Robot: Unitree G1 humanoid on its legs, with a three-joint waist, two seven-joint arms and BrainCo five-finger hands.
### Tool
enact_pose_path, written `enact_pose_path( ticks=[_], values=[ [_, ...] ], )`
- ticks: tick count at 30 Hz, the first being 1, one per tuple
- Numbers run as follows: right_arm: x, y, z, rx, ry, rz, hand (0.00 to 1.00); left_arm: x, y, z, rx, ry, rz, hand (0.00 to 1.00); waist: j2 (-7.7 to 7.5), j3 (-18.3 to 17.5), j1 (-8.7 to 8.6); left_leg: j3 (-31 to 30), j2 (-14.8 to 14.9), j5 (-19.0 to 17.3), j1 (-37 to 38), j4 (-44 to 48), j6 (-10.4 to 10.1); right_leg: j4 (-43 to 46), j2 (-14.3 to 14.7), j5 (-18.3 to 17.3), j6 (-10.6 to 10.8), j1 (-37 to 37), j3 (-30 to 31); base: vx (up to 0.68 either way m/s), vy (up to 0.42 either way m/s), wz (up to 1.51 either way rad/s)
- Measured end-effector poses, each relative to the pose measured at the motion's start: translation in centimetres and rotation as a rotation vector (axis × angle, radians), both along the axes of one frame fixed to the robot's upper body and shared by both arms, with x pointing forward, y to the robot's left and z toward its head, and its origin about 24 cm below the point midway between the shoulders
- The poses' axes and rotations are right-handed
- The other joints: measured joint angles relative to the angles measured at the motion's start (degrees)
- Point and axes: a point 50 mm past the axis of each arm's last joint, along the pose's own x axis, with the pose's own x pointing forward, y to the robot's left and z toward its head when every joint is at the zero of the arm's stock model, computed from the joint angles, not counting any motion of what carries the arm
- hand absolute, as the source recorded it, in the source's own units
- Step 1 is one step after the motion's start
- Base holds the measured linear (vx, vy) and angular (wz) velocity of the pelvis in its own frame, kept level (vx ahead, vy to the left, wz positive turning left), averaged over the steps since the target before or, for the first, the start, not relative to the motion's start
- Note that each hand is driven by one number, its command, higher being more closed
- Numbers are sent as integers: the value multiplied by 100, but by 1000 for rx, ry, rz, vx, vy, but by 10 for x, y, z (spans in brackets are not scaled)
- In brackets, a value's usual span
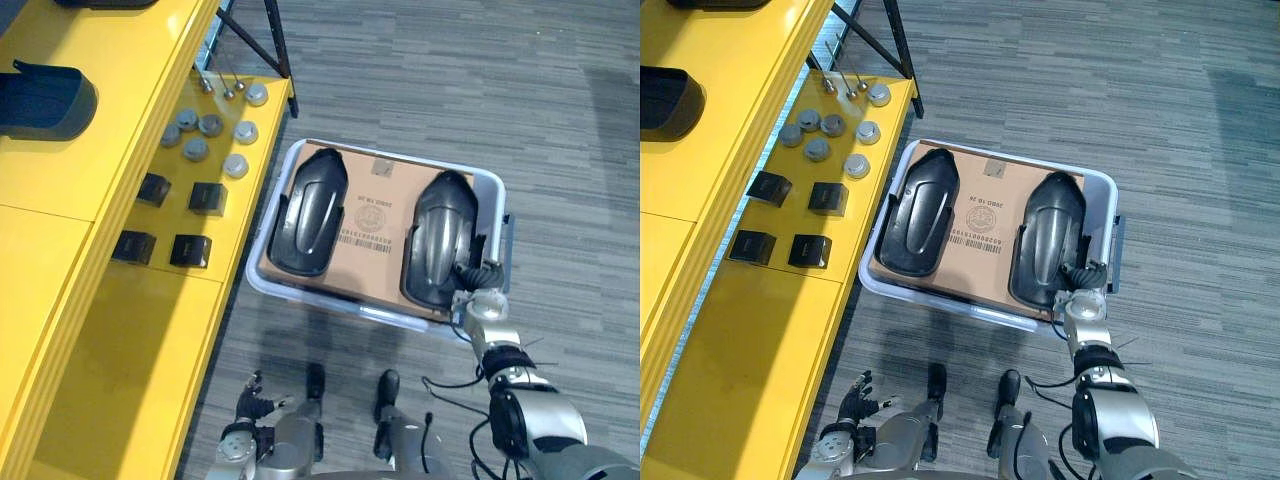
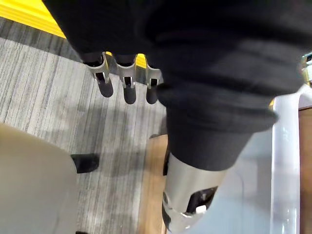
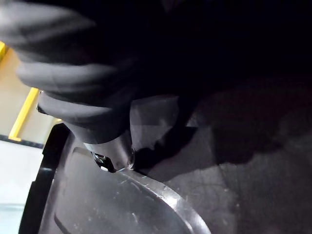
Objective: Walk over and take plastic housings, then place them on the shelf
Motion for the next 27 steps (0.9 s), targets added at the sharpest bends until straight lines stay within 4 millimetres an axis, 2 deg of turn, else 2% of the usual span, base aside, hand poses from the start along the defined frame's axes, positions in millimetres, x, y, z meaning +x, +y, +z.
enact_pose_path(
  ticks=[4, 7, 8, 9, 11, 12, 13, 17, 21, 23, 27],
  values=[
    [-12, -5, 22, -112, -98, 5, 100, -1, -2, 14, -20, -86, 9, 0, -129, -333, -153, 38, -40, -12, 19, -1, 18, -10, -26, -1, 3, 1, 44, 11, 38, -4],
    [-16, -6, 51, -202, -223, -32, 100, 23, -8, 47, -46, -271, -1, 0, -177, -537, -165, 41, -28, -16, 29, -1, 23, -13, -62, 0, 1, 11, 53, 0, 0, 0],
    [-16, -4, 61, -241, -266, -31, 100, 33, -11, 63, -56, -355, -8, 0, -177, -608, -172, 31, -28, -15, 32, -1, 24, -14, -69, 0, 1, 17, 48, 0, 0, 0],
    [-16, -2, 66, -253, -284, -27, 100, 38, -12, 71, -61, -397, -11, 0, -176, -643, -176, 26, -29, -14, 36, -1, 24, -14, -71, 1, 0, 23, 44, -7, 24, 4],
    [-15, 6, 80, -287, -345, -7, 100, 54, -15, 107, -81, -568, -18, 0, -168, -692, -245, -53, -35, -13, 99, -1, 24, -45, -81, -1, 1, 135, -48, -2, 12, 16],
    [-14, 9, 83, -292, -358, 1, 100, 57, -16, 117, -86, -613, -16, 0, -168, -715, -267, -73, -37, -13, 98, -1, 24, -56, -83, -1, 1, 147, -66, 3, 16, 15],
    [-14, 15, 88, -303, -382, 17, 100, 62, -16, 135, -96, -695, -8, 0, -166, -758, -267, -70, -39, -12, 114, -1, 24, -79, -83, 0, 0, 174, -69, 9, 13, 6],
    [-12, 38, 106, -356, -461, 95, 100, 77, -18, 182, -110, -907, 21, 0, -156, -857, -261, -72, -39, -12, 227, -1, 23, -132, -82, 0, 0, 326, -106, 15, 8, 4],
    [-4, 65, 112, -405, -483, 210, 100, 89, -32, 208, -160, -1015, -1, 0, -155, -997, -265, -93, -41, -11, 289, -1, 22, -145, -85, 1, 0, 413, -142, 5, 8, 4],
    [0, 86, 114, -414, -496, 294, 100, 96, -47, 220, -219, -1056, -50, 0, -141, -1102, -267, -135, -44, -9, 301, -2, 21, -155, -89, 1, -1, 446, -187, -12, 11, 9],
    [1, 120, 116, -426, -516, 423, 100, 100, -69, 229, -302, -1077, -114, 0, -119, -1203, -263, -168, -44, -9, 360, -2, 21, -184, -85, 4, -5, 529, -215, -13, 7, 4]
  ],
)
